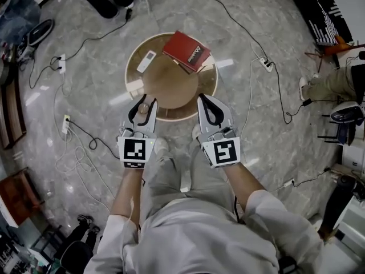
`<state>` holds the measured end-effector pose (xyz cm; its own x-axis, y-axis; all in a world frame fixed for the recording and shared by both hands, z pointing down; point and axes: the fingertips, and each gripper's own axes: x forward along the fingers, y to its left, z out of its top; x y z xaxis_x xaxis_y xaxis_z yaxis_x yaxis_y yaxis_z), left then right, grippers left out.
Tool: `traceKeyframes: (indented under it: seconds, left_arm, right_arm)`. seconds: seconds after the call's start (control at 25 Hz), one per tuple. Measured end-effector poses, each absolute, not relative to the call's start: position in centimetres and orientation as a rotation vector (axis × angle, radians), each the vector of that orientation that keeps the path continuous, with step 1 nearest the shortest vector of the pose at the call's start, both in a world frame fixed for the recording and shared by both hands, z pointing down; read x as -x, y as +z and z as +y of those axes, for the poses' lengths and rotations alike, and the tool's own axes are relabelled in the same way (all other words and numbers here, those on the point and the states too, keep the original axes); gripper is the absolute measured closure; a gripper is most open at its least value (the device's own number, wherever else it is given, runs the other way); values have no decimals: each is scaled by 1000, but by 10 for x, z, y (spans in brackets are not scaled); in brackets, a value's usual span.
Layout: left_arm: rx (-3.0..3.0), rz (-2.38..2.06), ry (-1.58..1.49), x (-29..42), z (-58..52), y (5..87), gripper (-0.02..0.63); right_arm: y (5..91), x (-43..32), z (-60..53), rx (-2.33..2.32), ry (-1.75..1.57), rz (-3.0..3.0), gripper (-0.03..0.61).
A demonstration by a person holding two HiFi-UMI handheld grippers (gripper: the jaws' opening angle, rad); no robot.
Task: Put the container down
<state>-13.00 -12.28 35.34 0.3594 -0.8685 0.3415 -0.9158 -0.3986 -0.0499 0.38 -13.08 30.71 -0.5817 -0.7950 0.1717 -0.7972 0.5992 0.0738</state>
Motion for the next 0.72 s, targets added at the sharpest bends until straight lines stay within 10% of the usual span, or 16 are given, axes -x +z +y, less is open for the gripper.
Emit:
traceKeyframes:
  seconds: [0.72]
  left_arm:
    - [-2376, -1655, 513, 113, -214, 554, 497]
  right_arm:
    - [487, -14, -216, -1288, 125, -2661, 577]
